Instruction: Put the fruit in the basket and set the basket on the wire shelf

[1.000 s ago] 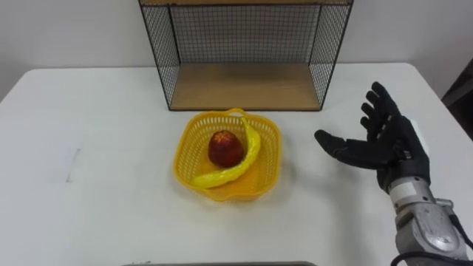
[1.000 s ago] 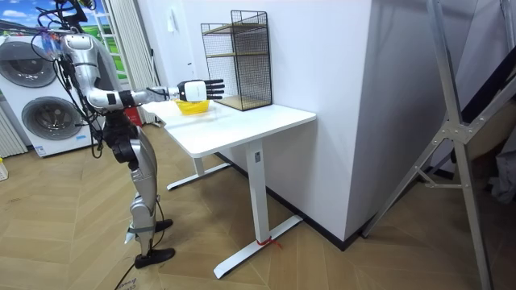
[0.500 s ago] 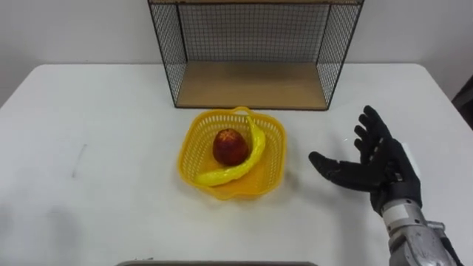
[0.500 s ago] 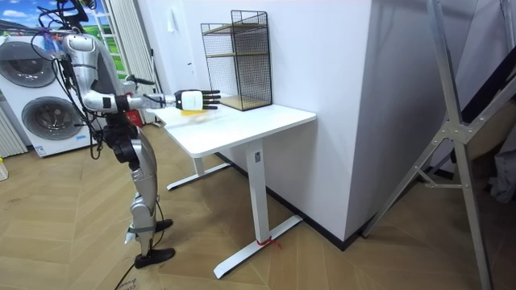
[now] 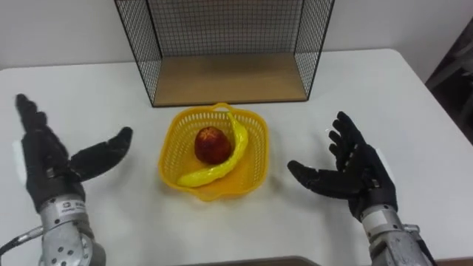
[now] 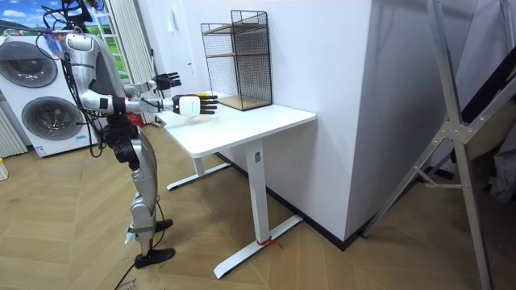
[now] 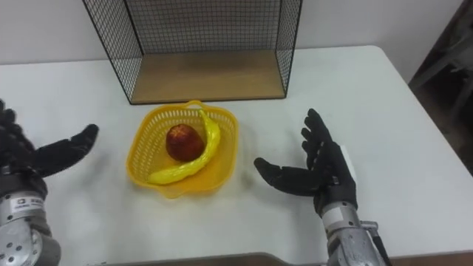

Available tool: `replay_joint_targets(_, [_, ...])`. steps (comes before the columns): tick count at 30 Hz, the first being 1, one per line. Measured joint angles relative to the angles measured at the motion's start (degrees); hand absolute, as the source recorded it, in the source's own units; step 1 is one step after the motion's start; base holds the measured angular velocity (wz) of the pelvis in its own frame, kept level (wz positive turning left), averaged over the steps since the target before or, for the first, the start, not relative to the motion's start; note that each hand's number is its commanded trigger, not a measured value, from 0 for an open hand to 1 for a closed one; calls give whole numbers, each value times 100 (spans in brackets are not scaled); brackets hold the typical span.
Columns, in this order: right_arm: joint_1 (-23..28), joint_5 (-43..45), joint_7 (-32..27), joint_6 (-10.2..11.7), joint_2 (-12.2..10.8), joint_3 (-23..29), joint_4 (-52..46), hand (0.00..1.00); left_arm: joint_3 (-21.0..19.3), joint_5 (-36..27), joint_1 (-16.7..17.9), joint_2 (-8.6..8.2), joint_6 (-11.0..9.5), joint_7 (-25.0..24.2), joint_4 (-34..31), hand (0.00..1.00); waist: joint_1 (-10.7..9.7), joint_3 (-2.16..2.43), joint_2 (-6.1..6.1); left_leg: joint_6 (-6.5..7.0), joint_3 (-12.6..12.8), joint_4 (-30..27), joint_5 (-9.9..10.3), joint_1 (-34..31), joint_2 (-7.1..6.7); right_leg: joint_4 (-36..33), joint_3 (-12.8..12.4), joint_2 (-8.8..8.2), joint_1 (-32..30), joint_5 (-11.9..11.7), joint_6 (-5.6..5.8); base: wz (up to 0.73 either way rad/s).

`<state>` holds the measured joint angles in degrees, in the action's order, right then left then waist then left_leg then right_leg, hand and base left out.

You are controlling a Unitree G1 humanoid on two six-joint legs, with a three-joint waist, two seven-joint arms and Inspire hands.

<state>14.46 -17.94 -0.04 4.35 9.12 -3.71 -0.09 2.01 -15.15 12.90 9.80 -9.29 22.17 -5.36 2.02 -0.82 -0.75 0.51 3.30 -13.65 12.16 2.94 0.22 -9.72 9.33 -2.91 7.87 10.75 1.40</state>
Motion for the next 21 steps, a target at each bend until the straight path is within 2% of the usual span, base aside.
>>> replay_joint_targets(3, [-33,-4,50,22,-40,-59,171,0,146,-55,-1,-16,0,-505,169,0,-34,-8,-12,0,59,3,0,75,11,-7,-107,5,40,1,1,-8])
replay_joint_targets(7, [-70,-55,138,76,-80,-85,232,0,273,-52,-2,-33,3,-1015,430,0,-101,-23,-34,3,97,-15,2,60,15,-33,-130,6,18,0,0,-6])
replay_joint_targets(9, [-173,-226,183,81,-83,-104,393,0,388,-58,-3,-41,7,-1129,511,0,-164,-26,-36,12,98,-10,11,29,19,-72,-136,5,-6,1,1,-2])
replay_joint_targets(15, [-274,-690,275,91,-124,-233,489,0,728,-327,-2,-100,10,-1535,604,0,-187,-18,-48,18,131,-66,8,-37,26,-141,-180,6,-103,0,0,-2])
replay_joint_targets(21, [-289,-1328,648,117,-119,-427,502,0,733,-772,6,-162,8,-1764,604,0,-150,-8,-1,20,143,-51,3,58,25,-104,-184,7,-89,0,0,0])
